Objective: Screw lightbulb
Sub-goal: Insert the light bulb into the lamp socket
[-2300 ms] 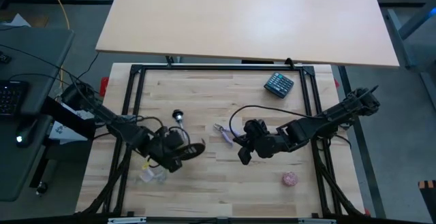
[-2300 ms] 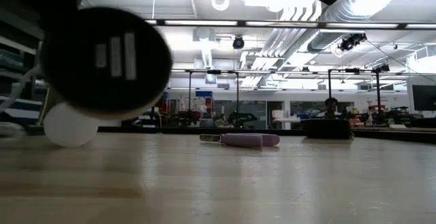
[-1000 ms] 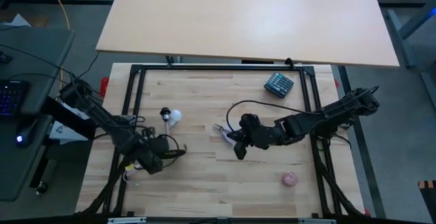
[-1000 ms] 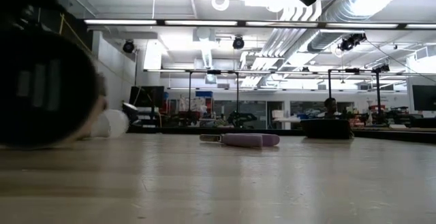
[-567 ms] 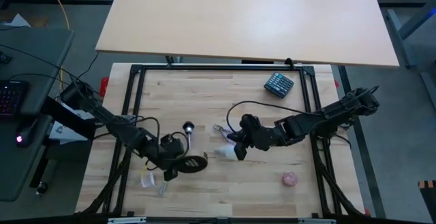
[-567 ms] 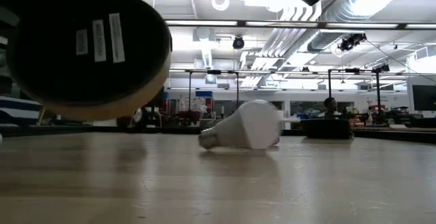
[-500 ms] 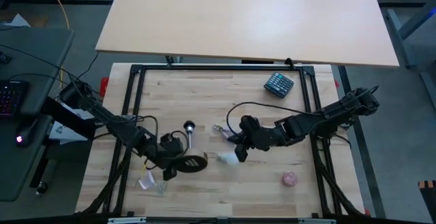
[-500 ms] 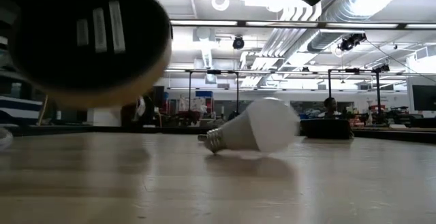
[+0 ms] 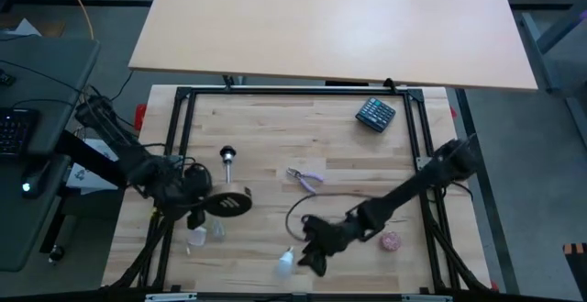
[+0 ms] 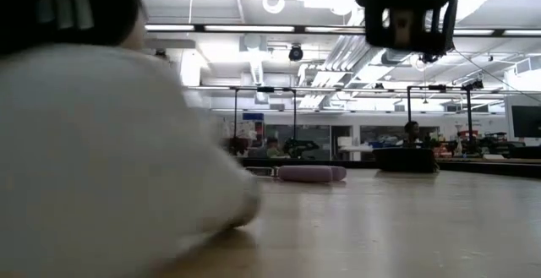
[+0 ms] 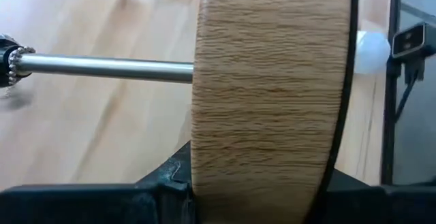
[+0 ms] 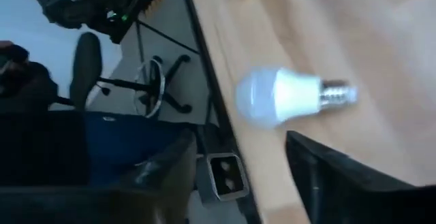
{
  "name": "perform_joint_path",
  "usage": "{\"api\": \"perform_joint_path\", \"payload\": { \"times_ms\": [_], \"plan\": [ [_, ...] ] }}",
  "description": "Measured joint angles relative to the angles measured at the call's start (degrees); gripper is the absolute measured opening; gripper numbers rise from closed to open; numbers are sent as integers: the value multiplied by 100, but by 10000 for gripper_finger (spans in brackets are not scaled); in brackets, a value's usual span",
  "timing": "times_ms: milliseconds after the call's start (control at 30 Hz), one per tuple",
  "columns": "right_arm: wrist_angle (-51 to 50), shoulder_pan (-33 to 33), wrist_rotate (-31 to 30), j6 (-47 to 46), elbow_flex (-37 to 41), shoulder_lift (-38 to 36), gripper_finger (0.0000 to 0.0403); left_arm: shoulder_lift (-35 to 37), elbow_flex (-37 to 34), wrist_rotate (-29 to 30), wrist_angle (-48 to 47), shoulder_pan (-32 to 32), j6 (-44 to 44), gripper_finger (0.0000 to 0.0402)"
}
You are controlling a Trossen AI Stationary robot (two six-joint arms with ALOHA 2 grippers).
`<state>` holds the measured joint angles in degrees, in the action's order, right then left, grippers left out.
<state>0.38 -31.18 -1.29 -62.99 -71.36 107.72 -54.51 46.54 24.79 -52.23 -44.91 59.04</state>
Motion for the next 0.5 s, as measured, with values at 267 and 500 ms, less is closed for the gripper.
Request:
{"api": "perform_joint_path", "payload": {
  "times_ms": [267, 500],
  "plan": [
    [203, -56, 300, 274, -882, 970, 255, -152, -299, -495, 123, -1511, 1249, 111],
    [-492, 219, 257, 1710, -1427, 1047, 255, -969, -295, -495, 428, -2211, 1007, 111]
  ]
}}
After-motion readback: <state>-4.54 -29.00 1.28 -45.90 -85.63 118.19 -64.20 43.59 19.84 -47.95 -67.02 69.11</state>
